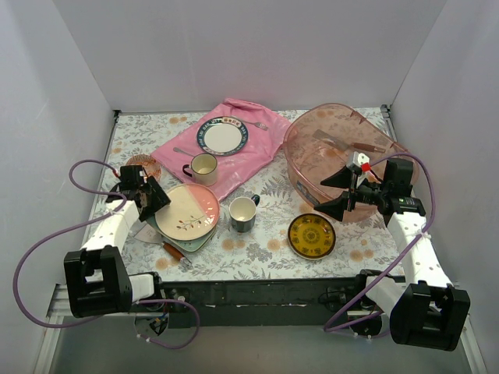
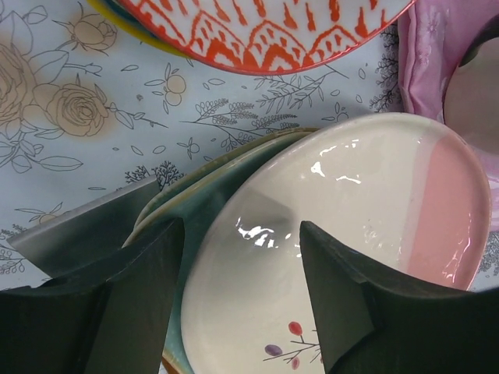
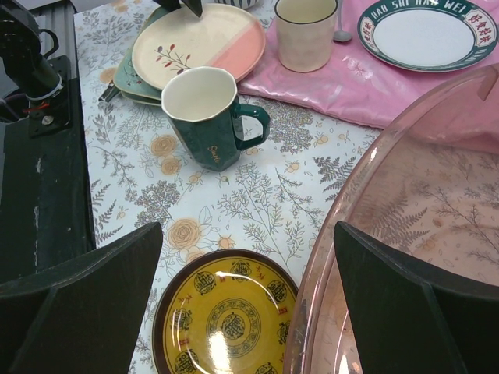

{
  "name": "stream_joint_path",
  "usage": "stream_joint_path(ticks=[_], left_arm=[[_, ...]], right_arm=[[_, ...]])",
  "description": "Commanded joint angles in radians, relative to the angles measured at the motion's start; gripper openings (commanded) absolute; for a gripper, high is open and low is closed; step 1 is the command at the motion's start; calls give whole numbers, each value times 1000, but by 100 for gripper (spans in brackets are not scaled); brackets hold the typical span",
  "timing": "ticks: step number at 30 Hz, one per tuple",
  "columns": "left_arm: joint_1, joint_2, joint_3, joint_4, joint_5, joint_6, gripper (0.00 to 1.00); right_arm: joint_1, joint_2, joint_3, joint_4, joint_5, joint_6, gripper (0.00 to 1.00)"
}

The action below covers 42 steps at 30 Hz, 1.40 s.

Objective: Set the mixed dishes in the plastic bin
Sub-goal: Pick up the plate at the center of the board.

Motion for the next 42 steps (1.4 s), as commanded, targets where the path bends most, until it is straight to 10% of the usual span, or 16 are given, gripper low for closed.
stream_joint_path(ticks=[1,12,42], left_arm=[[13,14,-12,38,71,21,60],[26,51,-36,81,185,37,58],[60,-70,-95,147,324,55,9]], right_arm=[[6,1,13,-6,-33,-12,99],[8,1,14,-9,-33,-14,99],[14,4,19,-22,-38,-29,99]])
